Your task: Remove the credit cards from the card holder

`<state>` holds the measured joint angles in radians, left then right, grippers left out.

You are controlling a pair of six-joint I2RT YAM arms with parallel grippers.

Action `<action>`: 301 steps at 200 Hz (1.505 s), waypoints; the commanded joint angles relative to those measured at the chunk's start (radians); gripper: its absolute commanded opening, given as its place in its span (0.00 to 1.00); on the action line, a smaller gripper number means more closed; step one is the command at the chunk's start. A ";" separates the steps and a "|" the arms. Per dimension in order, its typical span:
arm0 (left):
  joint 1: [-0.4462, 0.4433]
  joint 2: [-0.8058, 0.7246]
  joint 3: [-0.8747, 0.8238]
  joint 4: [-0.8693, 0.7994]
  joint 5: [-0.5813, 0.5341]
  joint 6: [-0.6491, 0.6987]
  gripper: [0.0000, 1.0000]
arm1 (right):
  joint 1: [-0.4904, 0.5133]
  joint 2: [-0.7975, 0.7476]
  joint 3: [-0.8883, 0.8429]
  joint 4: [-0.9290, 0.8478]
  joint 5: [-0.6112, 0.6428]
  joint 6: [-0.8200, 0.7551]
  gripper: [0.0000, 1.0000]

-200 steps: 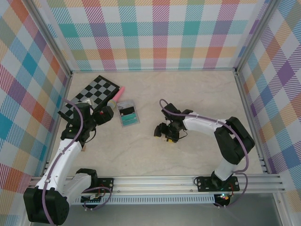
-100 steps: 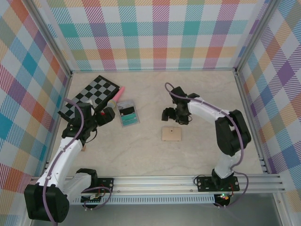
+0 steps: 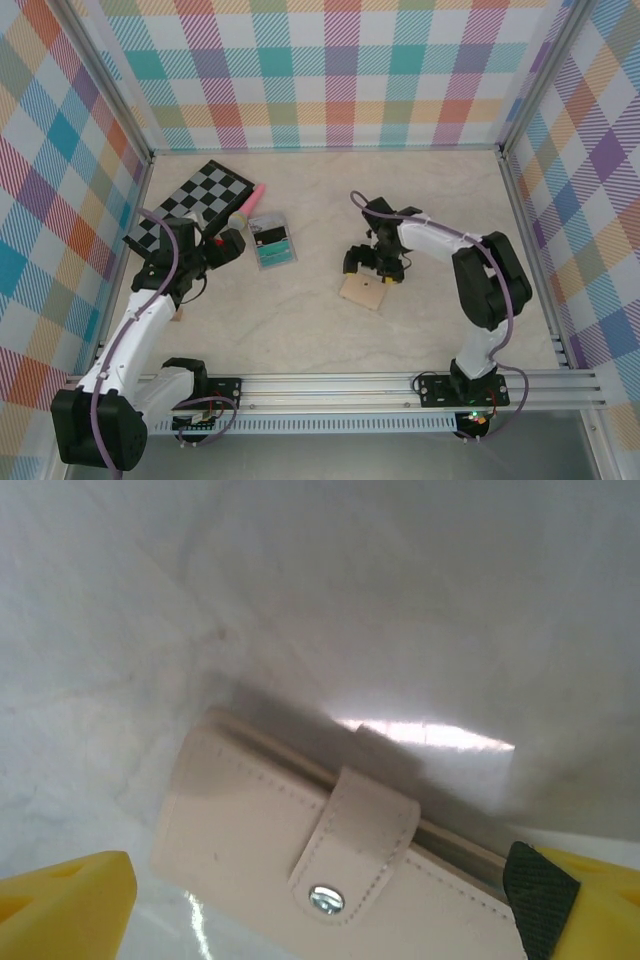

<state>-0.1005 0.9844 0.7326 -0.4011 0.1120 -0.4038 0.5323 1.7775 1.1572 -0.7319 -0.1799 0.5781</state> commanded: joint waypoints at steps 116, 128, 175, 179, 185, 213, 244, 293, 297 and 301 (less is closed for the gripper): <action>-0.089 0.197 0.046 -0.060 0.210 -0.111 0.94 | 0.097 -0.153 -0.106 0.050 -0.039 0.090 0.80; -0.127 0.225 0.033 -0.043 0.243 -0.159 0.91 | 0.097 -0.151 -0.109 0.052 -0.044 0.079 0.77; -0.425 0.364 0.004 0.132 0.237 -0.386 0.76 | 0.098 -0.131 -0.126 0.059 -0.052 0.061 0.61; -0.450 0.379 0.003 0.168 0.241 -0.405 0.73 | 0.098 -0.129 -0.126 0.060 -0.050 0.061 0.61; -0.483 0.401 0.005 0.201 0.244 -0.432 0.69 | 0.098 -0.128 -0.130 0.061 -0.049 0.061 0.59; -0.587 0.476 0.002 0.322 0.222 -0.537 0.56 | 0.098 -0.123 -0.146 0.076 -0.053 0.062 0.55; -0.640 0.554 -0.002 0.406 0.238 -0.591 0.50 | 0.098 -0.106 -0.157 0.093 -0.070 0.064 0.51; -0.668 0.644 0.004 0.442 0.263 -0.624 0.42 | 0.099 -0.091 -0.168 0.115 -0.087 0.067 0.46; -0.668 0.648 0.003 0.447 0.269 -0.625 0.42 | 0.098 -0.089 -0.169 0.116 -0.087 0.067 0.45; -0.667 0.654 0.001 0.457 0.276 -0.628 0.42 | 0.098 -0.087 -0.170 0.118 -0.088 0.066 0.45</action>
<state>-0.7528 1.6135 0.7418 0.0048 0.3550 -0.9962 0.6300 1.6730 1.0039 -0.6258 -0.2470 0.6464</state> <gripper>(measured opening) 0.418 0.457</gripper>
